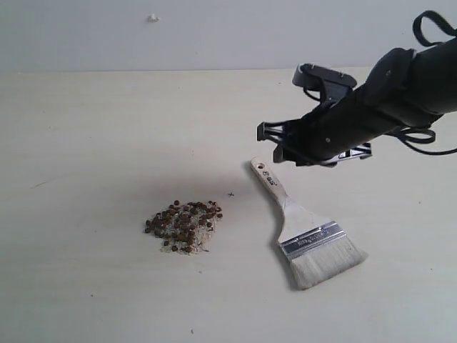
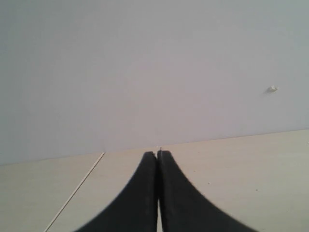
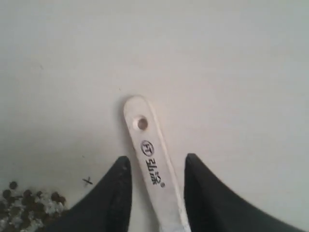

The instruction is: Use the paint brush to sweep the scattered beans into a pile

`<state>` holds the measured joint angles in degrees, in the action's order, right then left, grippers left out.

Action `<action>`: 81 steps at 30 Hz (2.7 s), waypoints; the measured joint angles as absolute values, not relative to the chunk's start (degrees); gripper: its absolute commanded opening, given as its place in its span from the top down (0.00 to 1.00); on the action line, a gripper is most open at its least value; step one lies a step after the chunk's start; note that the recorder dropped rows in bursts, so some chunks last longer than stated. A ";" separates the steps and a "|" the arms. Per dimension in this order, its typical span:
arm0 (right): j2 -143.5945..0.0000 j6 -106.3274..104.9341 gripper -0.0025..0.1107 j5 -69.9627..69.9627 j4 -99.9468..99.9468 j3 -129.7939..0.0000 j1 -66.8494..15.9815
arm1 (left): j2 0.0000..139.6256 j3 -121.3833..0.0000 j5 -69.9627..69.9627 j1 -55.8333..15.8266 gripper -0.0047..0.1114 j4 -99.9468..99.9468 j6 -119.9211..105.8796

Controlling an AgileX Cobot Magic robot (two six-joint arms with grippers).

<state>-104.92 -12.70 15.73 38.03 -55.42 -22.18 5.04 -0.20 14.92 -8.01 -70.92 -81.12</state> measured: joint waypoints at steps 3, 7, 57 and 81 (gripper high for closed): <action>-99.34 -10.36 0.98 12.67 36.93 -53.86 -22.18 | 5.04 -0.20 14.92 -8.01 0.96 -70.92 -81.12; -88.24 -8.01 0.98 2.88 36.41 -47.07 -22.18 | 5.04 -0.20 14.92 -8.01 0.96 -70.92 -81.12; -1.36 -22.56 0.98 12.06 19.98 -4.32 -5.46 | 5.04 -0.20 15.33 -8.01 0.96 -70.92 -81.12; -0.35 6.62 0.98 17.05 -3.95 -0.27 -5.46 | 5.04 -0.20 15.33 -8.01 0.96 -70.92 -81.12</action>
<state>-0.35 6.62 17.05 -3.95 -0.27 -5.46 5.04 -0.20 15.33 -8.01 -70.92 -81.12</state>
